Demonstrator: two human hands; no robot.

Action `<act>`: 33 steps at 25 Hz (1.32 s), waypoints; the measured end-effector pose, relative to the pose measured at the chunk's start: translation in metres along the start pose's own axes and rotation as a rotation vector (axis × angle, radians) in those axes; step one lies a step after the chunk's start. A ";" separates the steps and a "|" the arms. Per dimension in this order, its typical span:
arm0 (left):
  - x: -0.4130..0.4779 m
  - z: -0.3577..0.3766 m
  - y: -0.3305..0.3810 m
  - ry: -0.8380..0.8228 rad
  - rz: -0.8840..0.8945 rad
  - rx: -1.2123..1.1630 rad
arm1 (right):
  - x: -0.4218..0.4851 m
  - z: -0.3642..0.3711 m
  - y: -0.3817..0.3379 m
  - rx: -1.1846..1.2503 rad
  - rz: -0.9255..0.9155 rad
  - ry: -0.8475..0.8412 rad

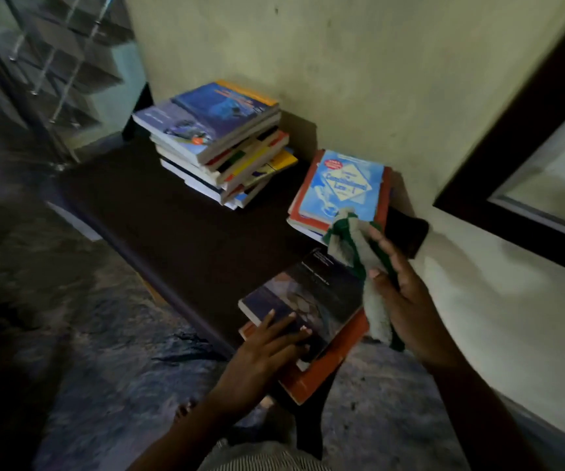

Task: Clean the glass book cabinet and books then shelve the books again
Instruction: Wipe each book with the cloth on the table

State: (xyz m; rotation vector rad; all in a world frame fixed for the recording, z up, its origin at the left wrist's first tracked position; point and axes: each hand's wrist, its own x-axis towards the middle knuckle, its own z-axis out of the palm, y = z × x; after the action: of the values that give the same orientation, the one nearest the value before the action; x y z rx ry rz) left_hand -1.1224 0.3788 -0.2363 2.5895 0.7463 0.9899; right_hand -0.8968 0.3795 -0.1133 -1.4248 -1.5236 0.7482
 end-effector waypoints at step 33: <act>0.203 0.022 -0.106 0.233 -1.321 -1.134 | 0.016 -0.001 0.026 -0.076 0.130 0.121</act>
State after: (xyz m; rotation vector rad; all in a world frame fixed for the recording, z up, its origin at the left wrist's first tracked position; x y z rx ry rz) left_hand -1.0183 0.5773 -0.1867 0.7116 1.1701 0.8000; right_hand -0.8836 0.3988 -0.1329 -1.6090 -1.3894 0.6747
